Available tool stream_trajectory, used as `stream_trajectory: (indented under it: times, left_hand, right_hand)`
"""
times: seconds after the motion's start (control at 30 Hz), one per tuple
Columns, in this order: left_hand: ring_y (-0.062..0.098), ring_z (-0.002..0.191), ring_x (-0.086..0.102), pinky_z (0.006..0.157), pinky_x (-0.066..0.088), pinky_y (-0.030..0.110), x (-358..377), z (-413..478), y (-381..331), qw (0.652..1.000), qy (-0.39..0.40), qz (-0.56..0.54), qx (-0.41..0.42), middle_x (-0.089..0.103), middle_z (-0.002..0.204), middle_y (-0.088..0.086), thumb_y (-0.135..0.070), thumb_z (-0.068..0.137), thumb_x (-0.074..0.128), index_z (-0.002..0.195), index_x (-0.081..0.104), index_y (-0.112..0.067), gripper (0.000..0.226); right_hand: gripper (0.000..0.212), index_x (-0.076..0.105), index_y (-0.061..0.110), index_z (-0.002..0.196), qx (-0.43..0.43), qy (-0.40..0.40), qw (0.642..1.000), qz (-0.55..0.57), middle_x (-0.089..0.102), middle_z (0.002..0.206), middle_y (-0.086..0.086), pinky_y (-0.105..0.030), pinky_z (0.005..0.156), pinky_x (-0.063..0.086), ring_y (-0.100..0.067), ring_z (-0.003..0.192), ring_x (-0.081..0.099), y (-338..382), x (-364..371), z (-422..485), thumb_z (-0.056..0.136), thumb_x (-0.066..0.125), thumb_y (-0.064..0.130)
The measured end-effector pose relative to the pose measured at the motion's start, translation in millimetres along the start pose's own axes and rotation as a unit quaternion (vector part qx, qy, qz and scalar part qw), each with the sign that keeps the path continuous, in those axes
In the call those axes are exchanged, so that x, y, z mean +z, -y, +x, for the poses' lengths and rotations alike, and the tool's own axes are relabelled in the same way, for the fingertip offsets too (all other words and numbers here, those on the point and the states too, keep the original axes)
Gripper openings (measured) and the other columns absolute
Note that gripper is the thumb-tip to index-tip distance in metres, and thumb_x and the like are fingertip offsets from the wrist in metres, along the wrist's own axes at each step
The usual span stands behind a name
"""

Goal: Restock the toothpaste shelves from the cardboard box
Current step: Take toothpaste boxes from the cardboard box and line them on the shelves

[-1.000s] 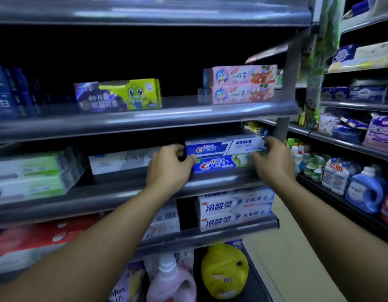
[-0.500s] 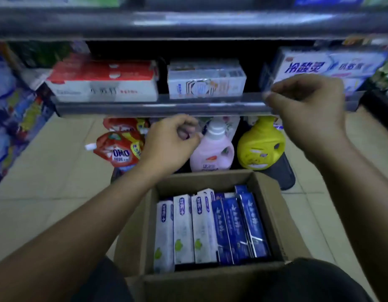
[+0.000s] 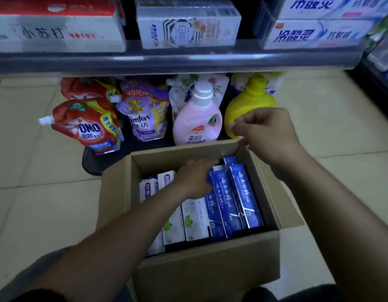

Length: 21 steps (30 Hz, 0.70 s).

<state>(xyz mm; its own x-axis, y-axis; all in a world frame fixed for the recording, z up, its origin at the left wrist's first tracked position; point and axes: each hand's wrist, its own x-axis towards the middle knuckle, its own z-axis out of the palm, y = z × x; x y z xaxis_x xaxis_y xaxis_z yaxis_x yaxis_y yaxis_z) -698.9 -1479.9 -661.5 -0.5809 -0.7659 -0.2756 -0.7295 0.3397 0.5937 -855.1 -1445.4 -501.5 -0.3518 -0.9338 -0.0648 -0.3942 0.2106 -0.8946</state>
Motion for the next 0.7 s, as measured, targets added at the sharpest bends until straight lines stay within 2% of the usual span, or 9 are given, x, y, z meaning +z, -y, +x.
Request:
stream_trajectory:
  times: [0.07, 0.13, 0.23, 0.33, 0.43, 0.53, 0.63, 0.7]
  left_hand:
    - [0.023, 0.145, 0.028, 0.107, 0.028, 0.043, 7.0, 6.2, 3.2, 0.994, 0.063, 0.085, 0.021, 0.032, 0.163, -0.011, -0.02, 0.078, 0.068, 0.155, 0.032, -0.042, 0.087]
    - [0.02, 0.147, 0.021, 0.104, 0.021, 0.043, 10.8, 8.1, 9.0, 0.986, 0.102, 0.126, 0.031, 0.036, 0.16, -0.011, -0.021, 0.079, 0.068, 0.151, 0.037, -0.042, 0.082]
    - [0.02, 0.137, 0.033, 0.106, 0.023, 0.04, 12.6, 4.0, 14.6, 0.987, 0.076, 0.133, 0.052, 0.046, 0.138, -0.008, -0.02, 0.075, 0.073, 0.144, 0.047, -0.04, 0.076]
    - [0.022, 0.117, 0.042, 0.102, 0.031, 0.039, 6.6, -1.4, 17.7, 0.985, 0.045, 0.146, 0.079, 0.039, 0.114, -0.005, -0.018, 0.074, 0.075, 0.138, 0.054, -0.039, 0.071]
    - [0.023, 0.105, 0.051, 0.09, 0.045, 0.039, -8.8, -6.4, 18.6, 0.988, 0.02, 0.106, 0.113, 0.044, 0.11, -0.001, -0.016, 0.079, 0.078, 0.121, 0.069, -0.029, 0.045]
    - [0.018, 0.098, 0.058, 0.083, 0.051, 0.038, -39.4, -16.7, 17.9, 0.987, 0.002, 0.091, 0.13, 0.053, 0.107, -0.006, -0.016, 0.074, 0.078, 0.105, 0.075, -0.028, 0.033]
    - [0.01, 0.093, 0.063, 0.08, 0.052, 0.032, -73.7, -25.3, 21.7, 0.993, -0.044, 0.028, 0.102, 0.065, 0.1, -0.011, -0.019, 0.069, 0.081, 0.093, 0.077, -0.029, 0.027]
    - [0.008, 0.087, 0.067, 0.072, 0.053, 0.029, -92.2, -29.4, 24.1, 0.993, -0.068, -0.084, 0.048, 0.07, 0.097, -0.009, -0.012, 0.067, 0.084, 0.09, 0.077, -0.027, 0.028]
  right_hand:
    - [0.015, 0.071, 0.01, 0.068, 0.006, -0.001, 1.0, -0.022, 0.073, 0.075, -0.014, -0.049, 0.066, 0.053, -0.031, 0.063, 0.062, -9.9, -8.7, 1.1, 0.076, 0.08, 0.019]
    - [0.017, 0.071, 0.011, 0.071, 0.013, -0.01, 0.999, -0.039, 0.072, 0.078, -0.015, -0.047, 0.065, 0.05, -0.036, 0.071, 0.065, -15.6, -18.8, 4.1, 0.073, 0.081, 0.024]
    - [0.016, 0.071, 0.012, 0.073, 0.029, -0.011, 0.999, -0.042, 0.072, 0.078, -0.016, -0.031, 0.06, 0.04, -0.021, 0.067, 0.063, -20.2, -30.5, 7.8, 0.074, 0.08, 0.025]
    - [0.013, 0.07, 0.012, 0.077, 0.046, 0.011, 0.998, -0.047, 0.071, 0.078, -0.015, -0.027, 0.054, 0.037, -0.022, 0.068, 0.062, -23.3, -31.4, 10.7, 0.081, 0.08, 0.019]
    - [0.013, 0.071, 0.007, 0.084, 0.048, 0.03, 0.997, -0.049, 0.063, 0.071, -0.003, -0.017, 0.044, 0.034, -0.021, 0.07, 0.059, -20.5, -28.1, 13.1, 0.083, 0.079, 0.017]
    - [0.015, 0.07, -0.001, 0.088, 0.04, 0.056, 0.997, -0.025, 0.059, 0.068, -0.009, -0.013, 0.038, 0.033, -0.022, 0.066, 0.056, -14.2, -26.8, 12.5, 0.084, 0.078, 0.01]
    - [0.008, 0.072, 0.008, 0.086, 0.024, 0.113, 0.992, -0.04, 0.064, 0.069, -0.005, -0.012, 0.046, 0.039, -0.016, 0.064, 0.059, -8.9, -28.2, 9.5, 0.084, 0.078, 0.014]
    - [0.015, 0.074, 0.011, 0.095, 0.012, 0.159, 0.986, -0.046, 0.068, 0.073, 0.003, -0.01, 0.054, 0.043, -0.005, 0.063, 0.059, -7.0, -30.1, 6.3, 0.084, 0.08, 0.021]
